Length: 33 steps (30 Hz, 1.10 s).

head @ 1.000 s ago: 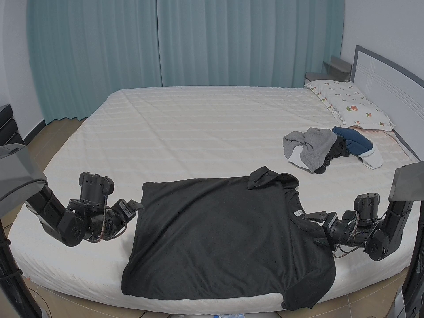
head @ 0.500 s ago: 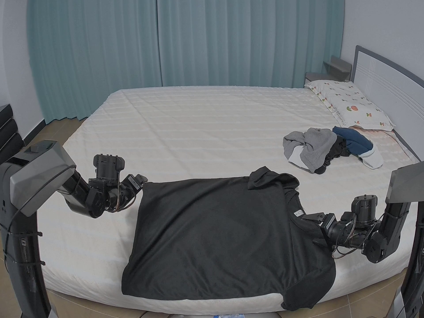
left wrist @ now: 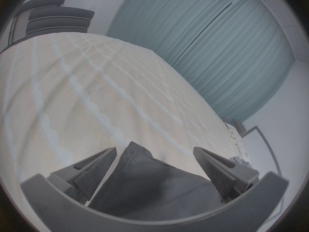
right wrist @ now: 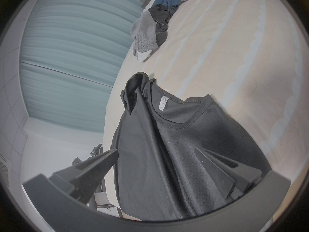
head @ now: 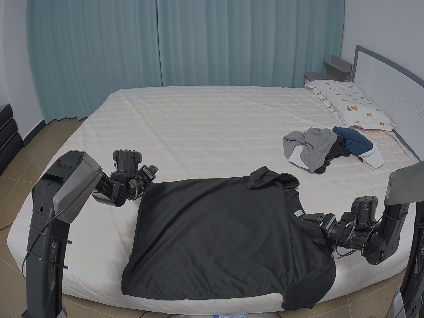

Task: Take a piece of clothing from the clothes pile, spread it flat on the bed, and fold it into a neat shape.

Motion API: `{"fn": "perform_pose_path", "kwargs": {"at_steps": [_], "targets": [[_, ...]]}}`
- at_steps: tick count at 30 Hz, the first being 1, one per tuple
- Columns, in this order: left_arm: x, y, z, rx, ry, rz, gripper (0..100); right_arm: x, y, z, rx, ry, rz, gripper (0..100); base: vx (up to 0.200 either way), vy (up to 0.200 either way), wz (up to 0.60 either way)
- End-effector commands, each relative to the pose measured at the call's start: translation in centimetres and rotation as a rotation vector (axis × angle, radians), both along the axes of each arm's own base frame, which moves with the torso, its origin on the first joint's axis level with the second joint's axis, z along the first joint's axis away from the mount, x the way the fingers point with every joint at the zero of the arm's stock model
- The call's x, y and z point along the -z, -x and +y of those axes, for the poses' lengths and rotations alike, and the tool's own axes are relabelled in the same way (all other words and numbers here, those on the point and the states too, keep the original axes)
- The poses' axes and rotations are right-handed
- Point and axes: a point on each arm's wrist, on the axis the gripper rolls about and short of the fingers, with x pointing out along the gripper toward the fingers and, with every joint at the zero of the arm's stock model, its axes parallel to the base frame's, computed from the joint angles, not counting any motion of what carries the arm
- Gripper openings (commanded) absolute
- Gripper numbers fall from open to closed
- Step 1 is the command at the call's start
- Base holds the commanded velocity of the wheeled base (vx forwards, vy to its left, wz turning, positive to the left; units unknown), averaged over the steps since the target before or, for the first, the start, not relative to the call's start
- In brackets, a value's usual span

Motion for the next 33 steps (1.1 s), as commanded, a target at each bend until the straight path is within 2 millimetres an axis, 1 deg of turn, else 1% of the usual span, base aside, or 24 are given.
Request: {"fn": "perform_pose_path", "kwargs": {"at_steps": [1, 5, 12, 13, 18, 22, 31, 33], "targets": [[2.7, -0.6, -0.3, -0.003, -0.010, 0.032, 100, 0.5, 0.2, 0.0, -0.002, 0.002, 0.008, 100, 0.000, 0.000, 0.00], [2.9, -0.9, -0.3, -0.009, -0.014, 0.022, 100, 0.6, 0.4, 0.0, -0.001, 0.001, -0.002, 100, 0.000, 0.000, 0.00], [3.2, -0.9, -0.3, -0.017, -0.027, 0.029, 100, 0.6, 0.3, 0.0, 0.000, 0.000, -0.004, 100, 0.000, 0.000, 0.00], [3.2, -0.9, -0.3, -0.016, -0.027, 0.029, 0, 0.6, 0.3, 0.0, 0.000, 0.000, -0.004, 100, 0.000, 0.000, 0.00], [3.3, -1.0, -0.3, -0.014, -0.041, 0.023, 0, 0.6, 0.3, 0.0, 0.000, 0.000, -0.004, 100, 0.000, 0.000, 0.00], [2.9, -1.1, -0.2, -0.045, -0.053, 0.008, 0, 0.6, 0.3, 0.0, 0.000, 0.000, -0.004, 100, 0.000, 0.000, 0.00], [2.2, -1.7, 0.8, -0.108, -0.073, -0.049, 0, 0.7, 0.3, 0.0, 0.000, 0.000, -0.002, 100, 0.000, 0.000, 0.00], [2.2, -1.7, 1.4, -0.112, -0.090, -0.049, 0, 0.7, 0.3, 0.0, -0.001, 0.001, -0.003, 100, 0.000, 0.000, 0.00]]}}
